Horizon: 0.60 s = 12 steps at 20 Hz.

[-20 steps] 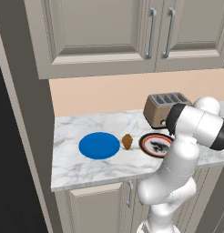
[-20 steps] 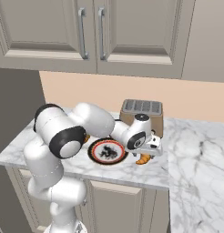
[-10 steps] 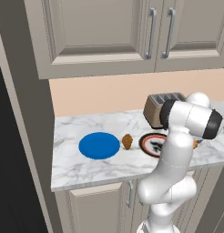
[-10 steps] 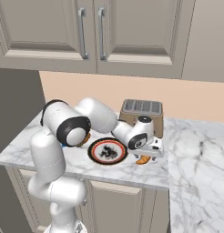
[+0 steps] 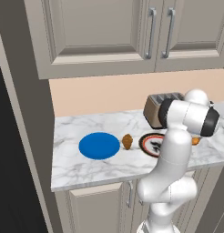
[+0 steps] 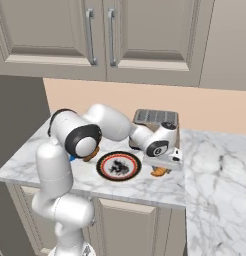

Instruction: Place the pastries on the plates.

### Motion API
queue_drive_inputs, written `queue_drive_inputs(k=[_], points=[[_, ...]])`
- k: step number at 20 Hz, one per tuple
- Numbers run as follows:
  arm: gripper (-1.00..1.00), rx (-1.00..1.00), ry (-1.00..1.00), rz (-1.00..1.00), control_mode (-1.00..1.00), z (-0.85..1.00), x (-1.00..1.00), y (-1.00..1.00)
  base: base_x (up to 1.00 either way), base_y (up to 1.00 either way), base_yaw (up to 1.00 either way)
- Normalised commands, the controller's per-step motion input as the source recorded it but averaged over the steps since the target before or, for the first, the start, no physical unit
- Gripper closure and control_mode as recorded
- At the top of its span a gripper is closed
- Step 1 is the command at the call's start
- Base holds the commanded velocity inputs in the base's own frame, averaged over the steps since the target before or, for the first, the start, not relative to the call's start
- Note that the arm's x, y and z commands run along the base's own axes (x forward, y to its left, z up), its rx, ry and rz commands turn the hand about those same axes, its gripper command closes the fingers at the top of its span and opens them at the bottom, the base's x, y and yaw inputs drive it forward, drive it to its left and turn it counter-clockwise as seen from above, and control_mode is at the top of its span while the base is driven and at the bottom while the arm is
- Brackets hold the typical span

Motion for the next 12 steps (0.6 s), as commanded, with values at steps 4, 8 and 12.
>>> queue_drive_inputs(k=[4,8,12], points=[[1.00,0.08,-0.02,0.00,-1.00,0.44,0.19,0.42,0.00,0.00,0.00],[1.00,0.00,-0.05,0.00,-1.00,0.10,0.00,0.92,0.00,0.00,0.00],[1.00,-0.01,0.00,0.00,-1.00,-0.01,0.05,0.96,0.00,0.00,0.00]])
